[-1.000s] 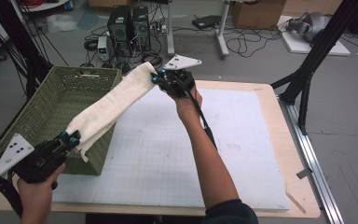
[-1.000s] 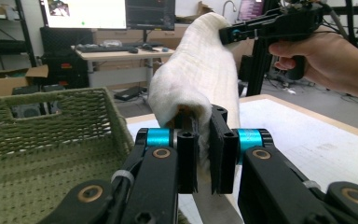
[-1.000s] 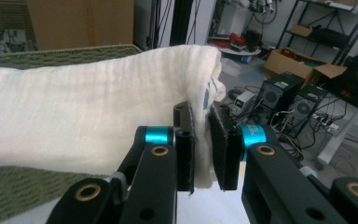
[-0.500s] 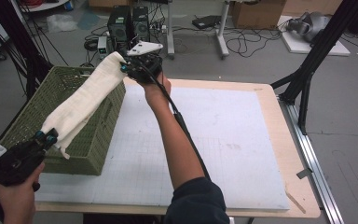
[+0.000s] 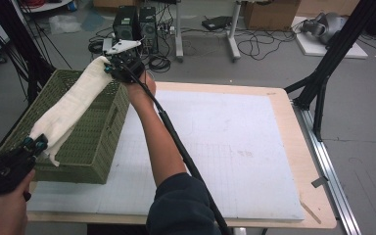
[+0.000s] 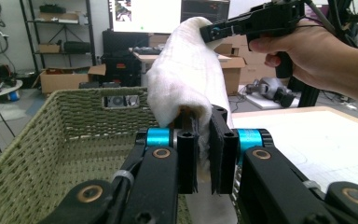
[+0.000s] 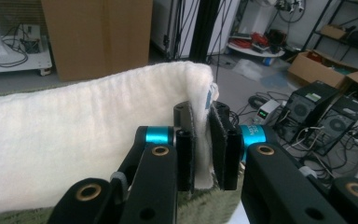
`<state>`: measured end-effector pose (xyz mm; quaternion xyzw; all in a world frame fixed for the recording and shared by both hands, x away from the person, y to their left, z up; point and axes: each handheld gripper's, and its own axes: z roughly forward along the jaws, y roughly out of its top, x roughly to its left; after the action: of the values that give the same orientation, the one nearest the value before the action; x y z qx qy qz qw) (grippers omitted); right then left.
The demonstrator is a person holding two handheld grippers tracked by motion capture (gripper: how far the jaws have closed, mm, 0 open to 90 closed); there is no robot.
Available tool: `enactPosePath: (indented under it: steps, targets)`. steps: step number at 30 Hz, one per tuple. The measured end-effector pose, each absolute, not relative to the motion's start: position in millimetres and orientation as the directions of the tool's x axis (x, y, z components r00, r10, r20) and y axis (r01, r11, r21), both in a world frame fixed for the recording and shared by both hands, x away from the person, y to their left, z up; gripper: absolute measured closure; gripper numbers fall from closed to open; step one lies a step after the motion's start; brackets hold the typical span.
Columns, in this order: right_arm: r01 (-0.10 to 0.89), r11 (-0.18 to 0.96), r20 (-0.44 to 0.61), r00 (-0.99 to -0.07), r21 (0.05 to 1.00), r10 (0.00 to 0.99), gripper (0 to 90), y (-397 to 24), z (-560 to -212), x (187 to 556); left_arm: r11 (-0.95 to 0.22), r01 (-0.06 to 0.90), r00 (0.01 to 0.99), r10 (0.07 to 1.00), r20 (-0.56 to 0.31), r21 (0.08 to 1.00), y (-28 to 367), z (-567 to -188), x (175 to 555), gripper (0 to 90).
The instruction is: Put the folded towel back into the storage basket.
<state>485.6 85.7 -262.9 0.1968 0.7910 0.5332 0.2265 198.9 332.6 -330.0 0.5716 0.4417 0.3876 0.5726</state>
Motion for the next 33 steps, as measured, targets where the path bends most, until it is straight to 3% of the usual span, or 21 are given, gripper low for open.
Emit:
enactPosePath:
  steps: [14, 18, 19, 20, 21, 24, 33]
  targets:
    - [0.083, 0.384, -0.166, -0.804, 0.919, 0.571, 81.1, 120, -269, 494, 0.072, 0.092, 0.284, 0.954, -0.095, 0.993, 344, -337, 205, 82.5]
    - [0.112, 0.386, -0.147, -0.8, 0.916, 0.582, 81.1, 129, -276, 497, 0.041, 0.15, 0.27, 0.959, -0.081, 0.988, 348, -341, 214, 78.2]
    - [0.131, 0.412, -0.156, -0.79, 0.902, 0.592, 67.9, 140, -284, 500, 0.048, 0.18, 0.252, 0.963, -0.093, 0.982, 350, -343, 216, 55.7]
    - [0.131, 0.412, -0.156, -0.79, 0.902, 0.592, 67.9, 140, -284, 500, 0.059, 0.205, 0.231, 0.967, -0.107, 0.977, 352, -344, 217, 55.7]
    - [0.182, 0.416, -0.159, -0.735, 0.891, 0.66, 42.0, 151, -295, 502, 0.059, 0.208, 0.205, 0.973, -0.103, 0.976, 353, -344, 217, 43.5]
    - [0.217, 0.375, -0.105, -0.73, 0.901, 0.676, 37.8, 154, -301, 502, 0.026, 0.169, 0.141, 0.989, -0.051, 0.985, 357, -342, 210, 38.3]
    - [0.179, 0.365, -0.081, -0.799, 0.914, 0.596, 34.0, 131, -304, 489, 0.083, 0.136, 0.212, 0.971, -0.111, 0.987, 361, -335, 207, 33.2]
